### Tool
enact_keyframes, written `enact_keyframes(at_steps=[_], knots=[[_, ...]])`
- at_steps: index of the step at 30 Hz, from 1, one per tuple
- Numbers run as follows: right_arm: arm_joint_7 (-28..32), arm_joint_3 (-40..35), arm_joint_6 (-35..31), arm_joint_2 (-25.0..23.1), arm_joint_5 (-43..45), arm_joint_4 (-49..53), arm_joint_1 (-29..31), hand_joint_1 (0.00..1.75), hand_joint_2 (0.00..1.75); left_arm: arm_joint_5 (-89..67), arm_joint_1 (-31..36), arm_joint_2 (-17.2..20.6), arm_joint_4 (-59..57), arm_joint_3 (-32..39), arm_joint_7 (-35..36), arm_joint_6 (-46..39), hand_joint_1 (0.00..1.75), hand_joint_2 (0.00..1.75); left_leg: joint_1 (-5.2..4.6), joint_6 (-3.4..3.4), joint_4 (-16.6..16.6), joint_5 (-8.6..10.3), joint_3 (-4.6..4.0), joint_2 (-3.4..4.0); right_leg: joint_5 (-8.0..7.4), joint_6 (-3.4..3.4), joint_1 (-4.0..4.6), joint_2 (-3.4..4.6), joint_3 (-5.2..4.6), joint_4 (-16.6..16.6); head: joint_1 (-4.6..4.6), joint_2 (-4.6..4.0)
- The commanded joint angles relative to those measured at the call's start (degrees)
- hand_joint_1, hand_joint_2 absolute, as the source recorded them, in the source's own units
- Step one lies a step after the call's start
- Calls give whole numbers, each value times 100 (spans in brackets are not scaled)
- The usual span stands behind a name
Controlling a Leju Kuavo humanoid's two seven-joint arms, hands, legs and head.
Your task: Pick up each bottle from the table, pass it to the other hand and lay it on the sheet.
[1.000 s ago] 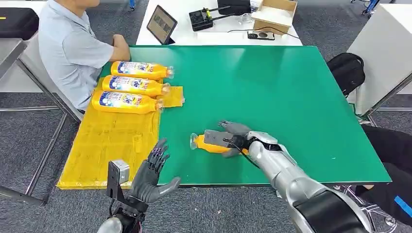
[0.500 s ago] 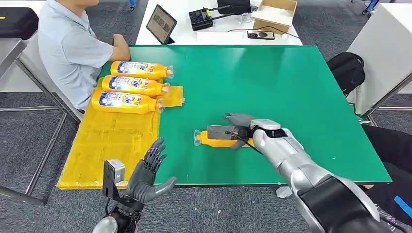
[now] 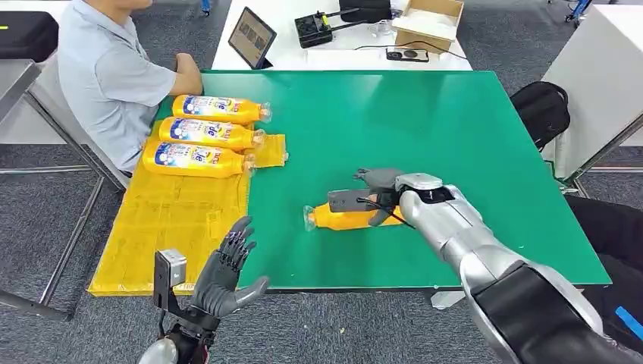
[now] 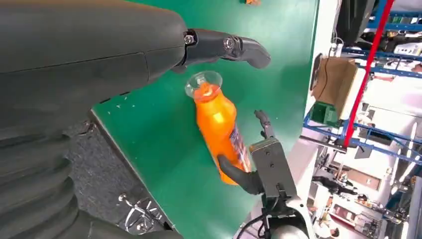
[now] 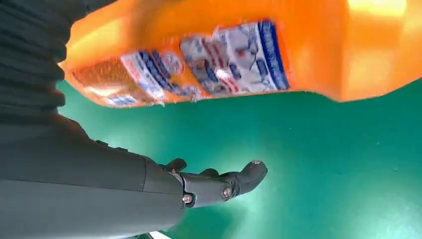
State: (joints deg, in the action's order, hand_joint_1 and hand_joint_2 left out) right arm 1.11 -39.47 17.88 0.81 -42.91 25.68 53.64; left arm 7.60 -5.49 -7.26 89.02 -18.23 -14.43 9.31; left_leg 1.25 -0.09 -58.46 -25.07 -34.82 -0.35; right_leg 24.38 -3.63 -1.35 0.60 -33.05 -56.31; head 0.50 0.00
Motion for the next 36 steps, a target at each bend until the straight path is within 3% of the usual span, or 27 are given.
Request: enact_keyframes(at_steps=[1,15,26,27,36], knots=[[304,-796,236,342,396,144,111,0,0,96,6,226,-136,11,32,93,0,175,-3,10,4,-3,16,1,5,23,3,-11,15,2,0,0],[407,-1322,46,495,838,134,-126,0,0,425,-223,358,-99,-94,98,-54,0,175,-3,7,7,-2,14,1,3,16,1,-7,12,5,-2,0],[363,-2014,496,526,550,80,464,0,0,492,-148,473,-56,-121,132,16,0,175,-5,5,-2,-1,-2,8,1,11,-2,1,-7,-6,0,0],[404,-2093,481,546,499,110,524,0,175,494,-149,479,-52,-116,132,23,0,175,-5,7,-2,-4,2,10,3,17,-1,1,-4,-7,0,0],[566,-2377,492,700,379,347,749,0,175,498,-164,485,-11,-74,131,44,0,175,-4,7,-2,-4,4,7,4,17,0,-2,-1,-7,0,0]])
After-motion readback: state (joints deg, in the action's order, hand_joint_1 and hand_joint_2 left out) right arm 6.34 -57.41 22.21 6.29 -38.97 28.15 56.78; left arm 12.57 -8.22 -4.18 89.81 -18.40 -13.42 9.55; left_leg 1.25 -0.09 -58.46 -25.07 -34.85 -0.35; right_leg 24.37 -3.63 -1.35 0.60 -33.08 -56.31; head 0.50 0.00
